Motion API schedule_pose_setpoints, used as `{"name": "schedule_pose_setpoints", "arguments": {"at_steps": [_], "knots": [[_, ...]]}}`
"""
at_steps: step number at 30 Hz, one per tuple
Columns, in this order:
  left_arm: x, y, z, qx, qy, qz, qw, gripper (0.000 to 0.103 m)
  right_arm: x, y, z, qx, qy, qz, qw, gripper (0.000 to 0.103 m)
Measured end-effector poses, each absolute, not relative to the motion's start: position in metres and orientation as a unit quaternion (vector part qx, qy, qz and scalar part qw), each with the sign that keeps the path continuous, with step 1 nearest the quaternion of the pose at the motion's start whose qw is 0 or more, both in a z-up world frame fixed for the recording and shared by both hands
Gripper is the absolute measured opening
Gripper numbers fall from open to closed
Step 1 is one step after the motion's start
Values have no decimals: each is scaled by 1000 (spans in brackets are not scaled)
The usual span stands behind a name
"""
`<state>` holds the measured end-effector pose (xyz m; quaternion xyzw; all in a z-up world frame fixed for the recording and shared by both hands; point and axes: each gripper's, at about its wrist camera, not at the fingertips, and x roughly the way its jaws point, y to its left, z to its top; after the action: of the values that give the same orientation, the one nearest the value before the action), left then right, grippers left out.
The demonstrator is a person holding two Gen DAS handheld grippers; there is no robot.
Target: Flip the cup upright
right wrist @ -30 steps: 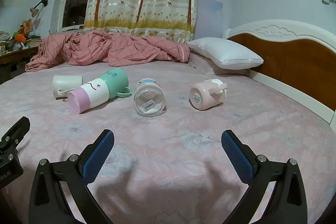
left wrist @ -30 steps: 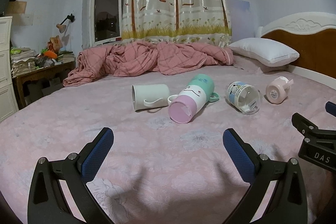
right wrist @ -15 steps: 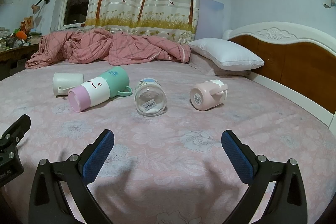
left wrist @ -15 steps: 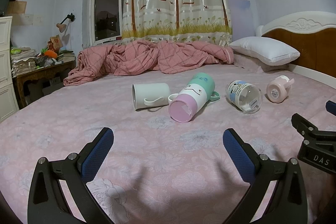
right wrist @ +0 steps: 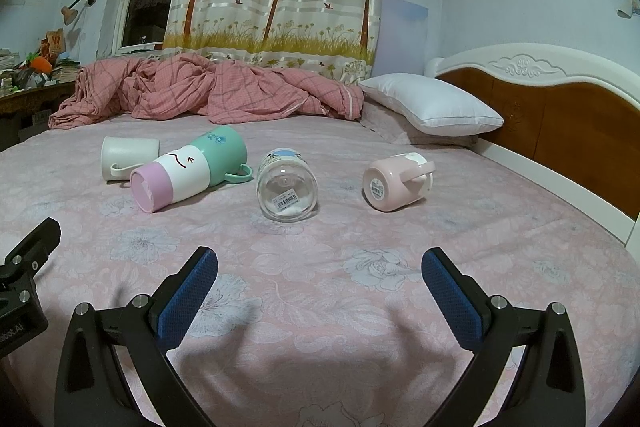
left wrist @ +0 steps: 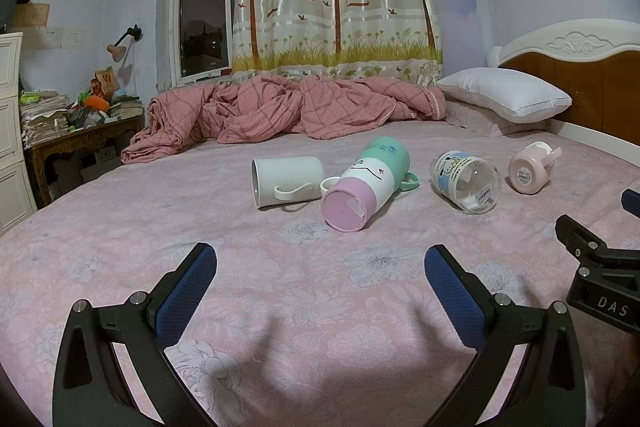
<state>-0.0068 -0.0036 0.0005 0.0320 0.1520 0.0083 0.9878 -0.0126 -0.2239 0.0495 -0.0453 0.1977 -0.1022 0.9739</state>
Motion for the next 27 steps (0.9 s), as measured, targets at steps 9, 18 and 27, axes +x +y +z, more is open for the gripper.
{"name": "schedule_pose_setpoints", "arguments": {"at_steps": [9,18,27], "knots": [[-7,-4,1,32,152,8,988,103,-13,-224,50,-46,198,-102,974,103],[-6,-4,2,32,153,8,988,103,-13,-224,50,-48,198,-102,974,103],[-6,-4,3,32,154,8,988,103,-12,-223,49,-49,200,-103,973,103]]}}
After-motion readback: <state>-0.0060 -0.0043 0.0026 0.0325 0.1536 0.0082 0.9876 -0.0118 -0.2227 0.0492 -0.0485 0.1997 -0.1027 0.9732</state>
